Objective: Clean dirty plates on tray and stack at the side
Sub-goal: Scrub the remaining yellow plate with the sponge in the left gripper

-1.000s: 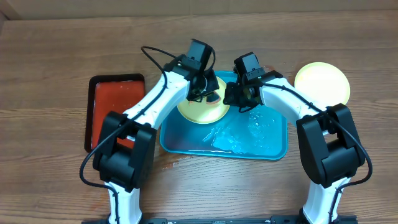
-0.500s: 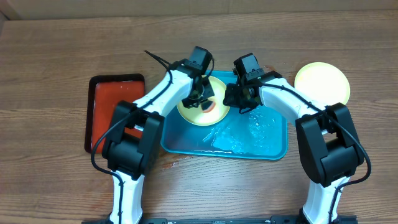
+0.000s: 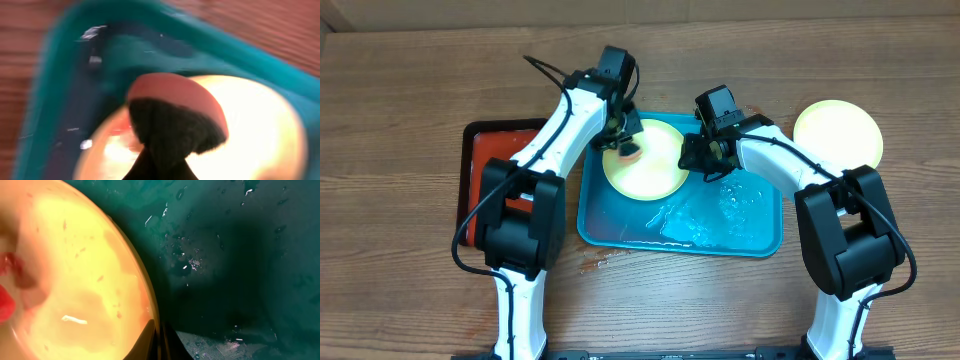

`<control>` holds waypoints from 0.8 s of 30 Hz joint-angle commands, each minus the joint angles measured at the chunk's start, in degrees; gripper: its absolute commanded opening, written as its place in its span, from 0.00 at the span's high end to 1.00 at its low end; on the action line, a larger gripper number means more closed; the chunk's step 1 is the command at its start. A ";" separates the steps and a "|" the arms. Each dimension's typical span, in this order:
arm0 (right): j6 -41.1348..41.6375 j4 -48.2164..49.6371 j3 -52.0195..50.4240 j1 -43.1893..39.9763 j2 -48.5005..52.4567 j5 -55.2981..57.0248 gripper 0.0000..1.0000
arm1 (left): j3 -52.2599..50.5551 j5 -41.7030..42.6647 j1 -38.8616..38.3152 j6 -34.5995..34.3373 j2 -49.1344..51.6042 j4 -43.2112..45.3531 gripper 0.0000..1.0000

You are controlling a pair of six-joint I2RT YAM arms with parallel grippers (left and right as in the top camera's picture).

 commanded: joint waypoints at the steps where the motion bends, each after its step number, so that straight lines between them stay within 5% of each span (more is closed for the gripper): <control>1: -0.09 0.26 0.66 -0.04 -0.24 1.09 0.96 | 0.39 6.56 -1.77 1.92 0.92 0.61 0.96; 10: -0.11 0.22 0.66 -0.04 -0.24 1.05 0.96 | -6.91 2.69 -4.96 1.62 1.14 9.79 0.96; 24: -0.09 -0.15 0.66 -0.04 -0.24 1.01 0.96 | -6.45 -15.52 -3.69 2.80 1.09 1.36 0.96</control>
